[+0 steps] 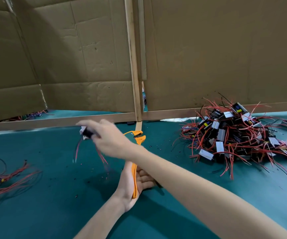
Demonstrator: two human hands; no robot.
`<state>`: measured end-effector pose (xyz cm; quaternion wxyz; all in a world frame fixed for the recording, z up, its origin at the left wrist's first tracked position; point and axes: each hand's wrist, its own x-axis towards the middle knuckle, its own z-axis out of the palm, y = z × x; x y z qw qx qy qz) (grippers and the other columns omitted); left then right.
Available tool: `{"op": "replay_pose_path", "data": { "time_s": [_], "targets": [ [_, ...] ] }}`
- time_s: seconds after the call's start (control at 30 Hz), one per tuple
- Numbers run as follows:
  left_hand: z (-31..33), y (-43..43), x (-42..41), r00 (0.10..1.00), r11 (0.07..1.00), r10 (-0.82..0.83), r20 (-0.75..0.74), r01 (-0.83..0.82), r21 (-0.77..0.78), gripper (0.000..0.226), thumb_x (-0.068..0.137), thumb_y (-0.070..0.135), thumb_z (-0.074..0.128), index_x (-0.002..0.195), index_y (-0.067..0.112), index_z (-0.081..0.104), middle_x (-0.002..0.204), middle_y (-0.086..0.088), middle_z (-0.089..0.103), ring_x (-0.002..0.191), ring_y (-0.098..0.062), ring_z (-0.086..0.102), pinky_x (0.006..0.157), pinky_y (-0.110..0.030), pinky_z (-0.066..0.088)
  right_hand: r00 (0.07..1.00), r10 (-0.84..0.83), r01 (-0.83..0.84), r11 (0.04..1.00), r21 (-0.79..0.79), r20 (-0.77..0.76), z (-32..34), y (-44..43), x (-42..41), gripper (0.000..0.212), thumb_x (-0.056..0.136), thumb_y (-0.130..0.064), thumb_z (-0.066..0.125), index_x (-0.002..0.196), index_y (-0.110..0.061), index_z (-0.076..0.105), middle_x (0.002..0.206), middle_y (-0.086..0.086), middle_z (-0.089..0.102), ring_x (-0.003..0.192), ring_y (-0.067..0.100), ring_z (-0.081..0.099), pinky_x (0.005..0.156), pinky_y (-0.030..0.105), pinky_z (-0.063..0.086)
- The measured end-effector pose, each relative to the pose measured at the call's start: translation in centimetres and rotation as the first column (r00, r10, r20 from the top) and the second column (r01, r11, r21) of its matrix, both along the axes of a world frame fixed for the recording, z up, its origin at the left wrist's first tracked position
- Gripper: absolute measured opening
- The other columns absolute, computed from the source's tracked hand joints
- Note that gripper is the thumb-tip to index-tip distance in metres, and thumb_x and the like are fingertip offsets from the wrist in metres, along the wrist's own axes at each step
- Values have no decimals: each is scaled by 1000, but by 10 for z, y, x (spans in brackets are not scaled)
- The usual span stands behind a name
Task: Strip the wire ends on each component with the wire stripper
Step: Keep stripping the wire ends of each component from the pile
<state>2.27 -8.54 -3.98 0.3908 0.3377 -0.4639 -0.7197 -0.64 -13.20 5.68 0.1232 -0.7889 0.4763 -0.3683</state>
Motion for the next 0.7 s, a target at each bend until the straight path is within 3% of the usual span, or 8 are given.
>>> {"op": "replay_pose_path", "data": {
  "time_s": [0.07, 0.1, 0.2, 0.3, 0.4, 0.53, 0.7],
  "targets": [
    [-1, 0, -1, 1000, 1000, 13, -22, -13, 22, 76, 92, 64, 27, 85, 1, 69, 89, -26, 66, 77, -37, 67, 69, -42, 57, 958, -1, -17, 998, 61, 287, 20, 11, -19, 37, 92, 2, 46, 120, -17, 61, 92, 10, 65, 85, 31, 60, 78, 37, 50],
    [-2, 0, -1, 999, 1000, 7, -32, -6, 22, 80, 88, 68, 28, 84, 0, 70, 88, -27, 67, 79, -39, 68, 69, -42, 58, 918, -8, -42, 992, 119, 397, 27, 15, -33, 31, 93, 0, 48, 113, -18, 62, 84, 7, 63, 76, 28, 61, 72, 39, 54],
    [-5, -2, 1, 999, 1000, -7, -37, 7, 5, 85, 81, 72, 32, 88, -4, 71, 93, -30, 67, 87, -43, 68, 71, -43, 57, 864, -54, -64, 974, 216, 501, 30, 28, -86, 10, 99, -9, 52, 99, -15, 60, 68, 1, 60, 60, 18, 54, 52, 27, 46],
    [-5, -3, 1, 999, 1000, -6, -46, 7, 7, 86, 79, 73, 34, 89, -4, 71, 96, -33, 67, 88, -44, 68, 69, -41, 58, 884, -173, 41, 954, 296, 434, 8, 41, -141, 21, 101, -19, 50, 91, -6, 62, 67, 2, 59, 55, 13, 52, 51, 25, 42],
    [-5, -2, 0, 998, 1000, -29, -55, 29, 7, 85, 78, 72, 33, 93, -5, 68, 95, -31, 67, 87, -43, 68, 71, -43, 59, 902, -308, 159, 888, 431, 301, -30, 57, -180, 22, 102, -14, 48, 87, -5, 63, 72, 10, 60, 56, 18, 55, 52, 28, 47],
    [-5, -1, 1, 998, 999, -50, -46, 49, -17, 87, 80, 71, 32, 97, -7, 66, 94, -30, 68, 89, -43, 68, 82, -48, 57, 903, -427, 409, 809, 422, -56, -77, 71, -198, 20, 96, -21, 59, 84, -12, 72, 89, 5, 68, 81, 19, 62, 74, 30, 47],
    [-5, 0, 2, 998, 999, -44, -54, 43, -14, 85, 83, 69, 30, 98, -7, 65, 94, -31, 67, 88, -42, 68, 84, -49, 56, 914, -405, 391, 866, 313, -23, -87, 78, -195, 17, 97, -10, 56, 105, -10, 71, 107, 0, 66, 101, 12, 58, 90, 21, 42]
  ]
}}
